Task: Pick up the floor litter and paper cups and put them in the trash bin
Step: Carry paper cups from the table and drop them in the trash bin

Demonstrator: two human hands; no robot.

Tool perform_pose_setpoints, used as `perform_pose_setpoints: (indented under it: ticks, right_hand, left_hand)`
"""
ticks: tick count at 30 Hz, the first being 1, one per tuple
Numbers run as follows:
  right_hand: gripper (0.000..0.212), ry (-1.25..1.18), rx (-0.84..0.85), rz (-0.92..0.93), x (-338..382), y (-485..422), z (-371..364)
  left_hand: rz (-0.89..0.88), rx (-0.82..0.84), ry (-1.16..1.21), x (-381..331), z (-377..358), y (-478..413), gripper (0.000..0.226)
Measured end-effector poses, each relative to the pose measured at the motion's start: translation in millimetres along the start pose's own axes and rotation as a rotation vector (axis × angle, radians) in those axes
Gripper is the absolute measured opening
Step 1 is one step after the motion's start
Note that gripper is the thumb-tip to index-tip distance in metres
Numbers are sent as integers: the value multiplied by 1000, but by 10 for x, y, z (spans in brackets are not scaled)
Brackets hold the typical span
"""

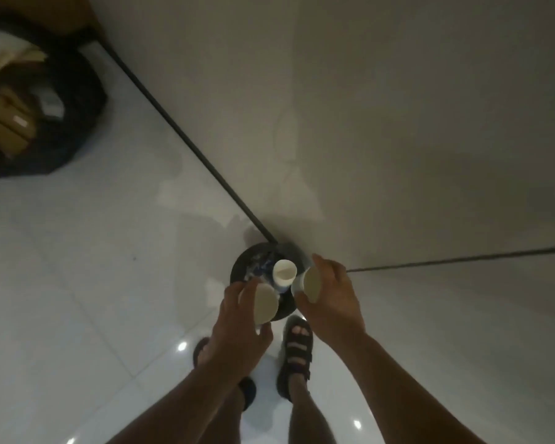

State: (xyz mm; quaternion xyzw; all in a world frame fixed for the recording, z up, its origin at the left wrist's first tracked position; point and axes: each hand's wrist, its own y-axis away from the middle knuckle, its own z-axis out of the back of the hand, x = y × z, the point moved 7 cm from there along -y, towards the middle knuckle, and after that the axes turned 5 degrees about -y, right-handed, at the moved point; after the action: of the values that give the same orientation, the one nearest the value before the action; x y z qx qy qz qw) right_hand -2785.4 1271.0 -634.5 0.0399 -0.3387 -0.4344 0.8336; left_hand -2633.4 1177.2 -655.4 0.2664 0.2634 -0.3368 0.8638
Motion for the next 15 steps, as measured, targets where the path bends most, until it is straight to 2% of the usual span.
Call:
perform_pose_setpoints:
  ticks: [8,15]
  right_hand:
    - [73,40,110,119,-778,-1144,-1031]
    - [75,94,188,225,-922,-1435,-1568]
  left_hand:
    - [140,46,-18,731,-1532,-667,77]
    - [191,82,-129,1200,-1991,-821,82]
